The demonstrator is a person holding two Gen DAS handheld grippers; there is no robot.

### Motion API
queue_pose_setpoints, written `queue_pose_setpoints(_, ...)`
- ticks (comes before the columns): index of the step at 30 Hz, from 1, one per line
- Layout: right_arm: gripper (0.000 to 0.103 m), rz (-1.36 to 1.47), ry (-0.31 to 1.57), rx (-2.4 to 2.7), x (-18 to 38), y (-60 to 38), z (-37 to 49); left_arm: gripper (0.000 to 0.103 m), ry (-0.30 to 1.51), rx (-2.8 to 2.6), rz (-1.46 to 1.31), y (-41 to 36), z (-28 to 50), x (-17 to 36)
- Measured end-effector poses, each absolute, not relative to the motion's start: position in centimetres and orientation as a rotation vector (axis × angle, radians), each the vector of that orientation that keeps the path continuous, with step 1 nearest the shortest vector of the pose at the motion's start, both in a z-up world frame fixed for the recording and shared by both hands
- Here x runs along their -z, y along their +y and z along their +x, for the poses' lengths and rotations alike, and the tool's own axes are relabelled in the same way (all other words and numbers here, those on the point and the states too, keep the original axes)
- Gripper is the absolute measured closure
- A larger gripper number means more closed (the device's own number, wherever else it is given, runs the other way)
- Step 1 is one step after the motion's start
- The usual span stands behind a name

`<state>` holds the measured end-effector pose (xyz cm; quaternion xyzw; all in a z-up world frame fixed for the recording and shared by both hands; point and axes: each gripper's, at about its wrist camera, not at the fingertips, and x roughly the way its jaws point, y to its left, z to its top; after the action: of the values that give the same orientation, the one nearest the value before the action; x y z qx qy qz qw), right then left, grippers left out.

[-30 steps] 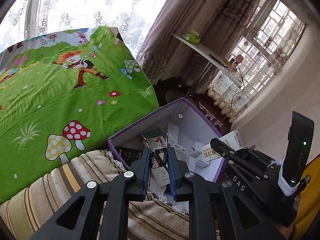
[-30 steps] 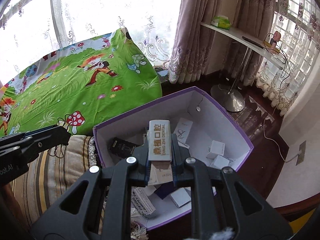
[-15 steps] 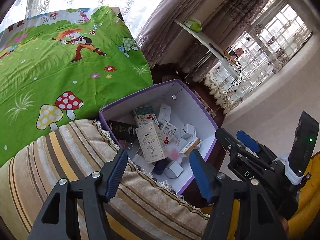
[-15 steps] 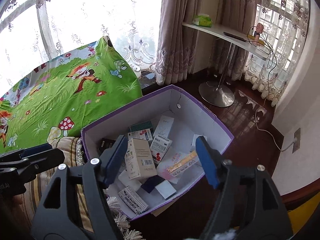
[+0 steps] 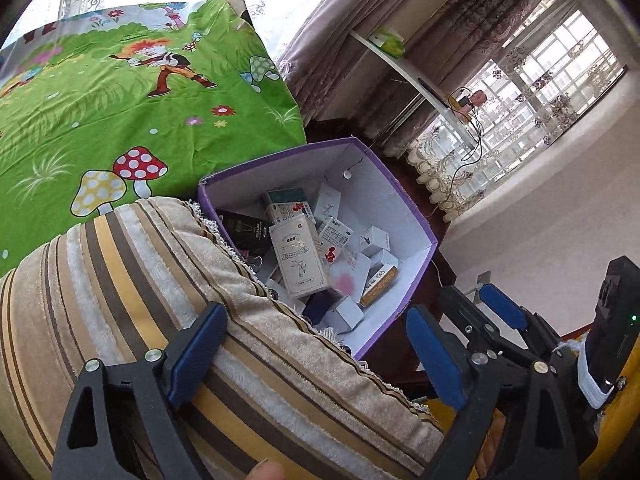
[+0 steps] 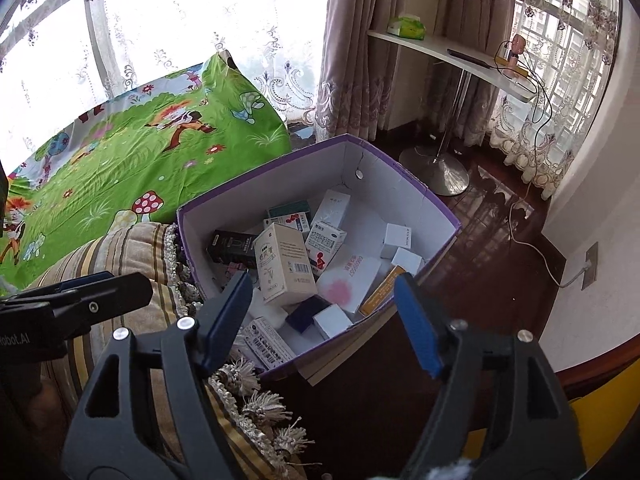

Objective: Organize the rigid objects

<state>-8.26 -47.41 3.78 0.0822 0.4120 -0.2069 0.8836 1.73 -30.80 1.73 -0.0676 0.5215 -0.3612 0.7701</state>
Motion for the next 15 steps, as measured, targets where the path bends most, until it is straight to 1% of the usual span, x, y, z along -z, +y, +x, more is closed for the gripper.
queue_pose_setpoints(1, 0.027, 0.167, 0.856, 0.430, -3.75, -47.39, -8.29, 0.003, 1.126, 0.783, -0.146, -30.76, 1.76, -1.76)
queue_pose_setpoints(8, 0.027, 0.181, 0.859, 0.426, -3.40, -47.75, -8.23, 0.001, 1.133, 0.783, -0.130, -31.14, 1.96, -1.68)
queue_pose_setpoints(15, 0.027, 0.182, 0.866, 0.425, -3.23, -47.83, -8.13, 0.001, 1.136, 0.766, -0.098, -31.61, 2.08, -1.36)
